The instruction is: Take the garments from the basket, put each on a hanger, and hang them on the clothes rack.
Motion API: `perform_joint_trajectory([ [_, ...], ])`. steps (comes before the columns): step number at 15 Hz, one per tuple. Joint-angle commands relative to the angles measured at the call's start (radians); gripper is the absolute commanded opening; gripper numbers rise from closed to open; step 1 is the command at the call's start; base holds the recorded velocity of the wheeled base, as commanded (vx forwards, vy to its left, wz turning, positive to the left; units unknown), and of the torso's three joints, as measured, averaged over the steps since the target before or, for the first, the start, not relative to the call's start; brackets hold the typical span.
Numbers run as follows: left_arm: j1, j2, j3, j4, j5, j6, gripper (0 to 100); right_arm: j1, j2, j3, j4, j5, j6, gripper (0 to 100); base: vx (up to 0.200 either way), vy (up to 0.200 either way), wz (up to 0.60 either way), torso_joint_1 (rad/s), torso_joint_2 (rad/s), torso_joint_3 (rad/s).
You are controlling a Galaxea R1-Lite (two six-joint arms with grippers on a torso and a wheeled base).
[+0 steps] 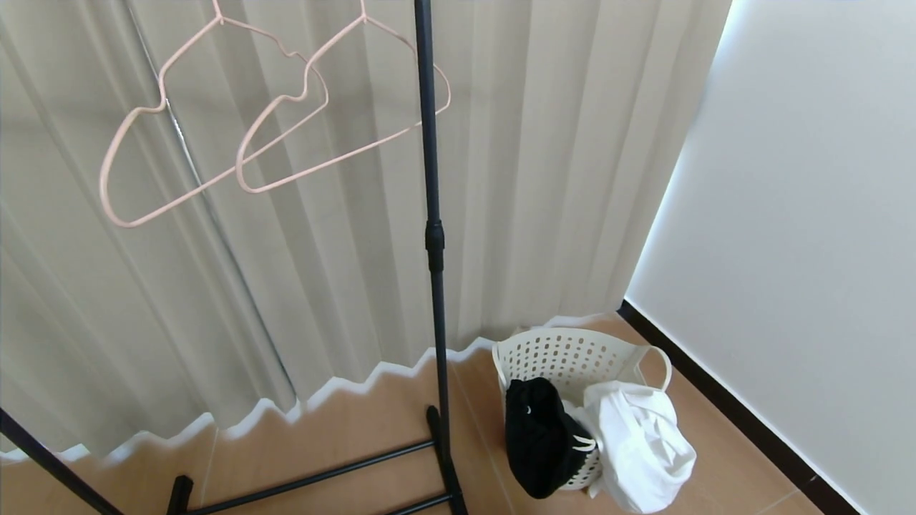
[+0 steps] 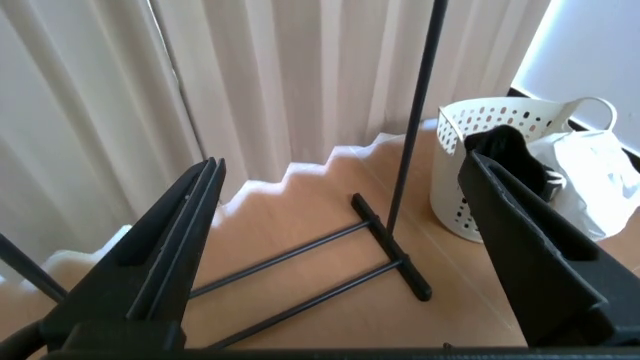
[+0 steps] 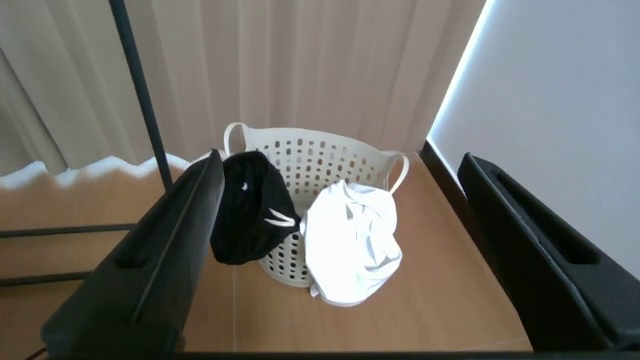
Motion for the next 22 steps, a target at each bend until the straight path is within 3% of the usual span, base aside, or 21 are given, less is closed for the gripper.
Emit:
perform_joint_trajectory([
  [1, 0.0, 0.0, -0.001, 0.0, 0.0, 0.0, 100, 0.0, 0.0, 0.0, 0.0, 0.0, 0.0, 100, 0.0, 0.0, 0.0, 0.002, 0.0, -0.178],
  [22, 0.0, 0.0, -0.001, 0.0, -0.001, -0.003, 100, 0.0, 0.0, 0.0, 0.0, 0.0, 0.006, 100, 0.0, 0.0, 0.0, -0.001, 0.04, -0.17],
])
